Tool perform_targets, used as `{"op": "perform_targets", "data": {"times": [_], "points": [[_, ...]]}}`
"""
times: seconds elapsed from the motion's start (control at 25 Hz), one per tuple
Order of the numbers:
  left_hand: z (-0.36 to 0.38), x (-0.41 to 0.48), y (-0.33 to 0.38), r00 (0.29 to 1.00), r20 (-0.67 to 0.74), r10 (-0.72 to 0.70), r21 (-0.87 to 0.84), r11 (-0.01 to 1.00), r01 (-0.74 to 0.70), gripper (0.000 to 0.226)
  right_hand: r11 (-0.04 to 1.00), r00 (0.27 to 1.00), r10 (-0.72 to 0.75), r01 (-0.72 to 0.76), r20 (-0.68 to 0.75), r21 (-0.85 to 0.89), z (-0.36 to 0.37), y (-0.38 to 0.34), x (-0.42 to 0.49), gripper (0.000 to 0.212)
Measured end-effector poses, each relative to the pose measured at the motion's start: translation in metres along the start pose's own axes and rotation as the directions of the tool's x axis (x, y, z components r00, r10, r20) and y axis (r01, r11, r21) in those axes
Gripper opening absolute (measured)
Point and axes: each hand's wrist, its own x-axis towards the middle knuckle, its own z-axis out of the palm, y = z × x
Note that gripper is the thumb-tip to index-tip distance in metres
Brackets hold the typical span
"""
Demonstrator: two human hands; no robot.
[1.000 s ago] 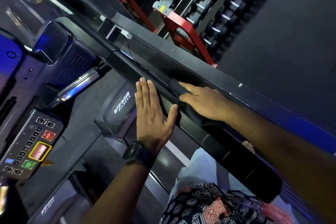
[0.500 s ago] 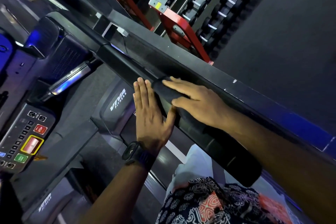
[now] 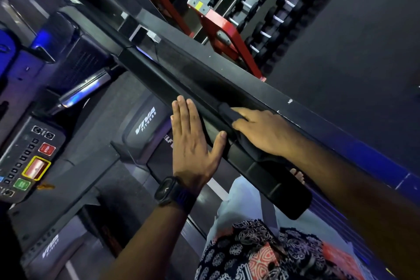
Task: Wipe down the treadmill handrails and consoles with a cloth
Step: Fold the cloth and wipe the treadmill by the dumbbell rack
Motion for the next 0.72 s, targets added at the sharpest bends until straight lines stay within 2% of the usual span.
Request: {"op": "perform_targets", "data": {"times": [0.16,0.2,0.28,0.32,0.36,0.48,0.52,0.64,0.68,0.72], "points": [[0.001,-0.005,0.003,1.0,-0.006,0.02,-0.002,1.0,-0.02,0.089,0.973,0.974,-0.21,0.216,-0.08,0.08,0.005,-0.01,-0.016,0.057],[0.002,-0.005,0.004,1.0,-0.009,0.019,0.003,1.0,-0.019,0.088,0.981,0.984,-0.172,0.175,-0.04,0.085,0.002,-0.011,-0.011,0.056],[0.001,-0.007,0.005,1.0,-0.002,0.013,0.013,1.0,-0.013,0.088,0.999,0.998,0.031,-0.032,0.054,0.022,-0.002,-0.004,-0.004,0.049],[0.001,-0.008,0.005,1.0,0.005,0.017,0.01,1.0,-0.017,0.088,0.996,0.995,0.087,-0.087,0.05,-0.004,-0.002,0.002,-0.008,0.047],[0.0,-0.007,0.005,1.0,0.008,0.025,0.003,1.0,-0.025,0.089,0.997,0.997,0.077,-0.077,0.016,0.002,-0.001,0.005,-0.016,0.046],[0.003,-0.007,0.004,0.999,-0.024,0.04,-0.03,0.999,-0.041,0.087,0.982,0.984,-0.147,0.157,-0.102,0.102,0.003,-0.009,-0.032,0.052],[0.004,-0.007,0.004,0.999,-0.029,0.04,-0.036,0.999,-0.041,0.087,0.981,0.985,-0.149,0.158,-0.087,0.113,0.002,-0.01,-0.029,0.052],[0.004,-0.012,0.01,1.0,-0.011,0.023,-0.016,1.0,-0.024,0.088,0.998,0.998,0.07,-0.07,0.0,-0.004,0.001,0.009,-0.022,0.047],[0.004,-0.015,0.013,1.0,-0.008,0.026,-0.011,1.0,-0.026,0.089,0.997,0.997,0.078,-0.079,-0.02,-0.026,0.001,0.014,-0.029,0.047],[0.004,-0.017,0.016,0.999,-0.012,0.034,-0.014,0.999,-0.035,0.088,0.999,0.998,0.02,-0.021,-0.054,-0.025,0.003,0.013,-0.038,0.049]]}}
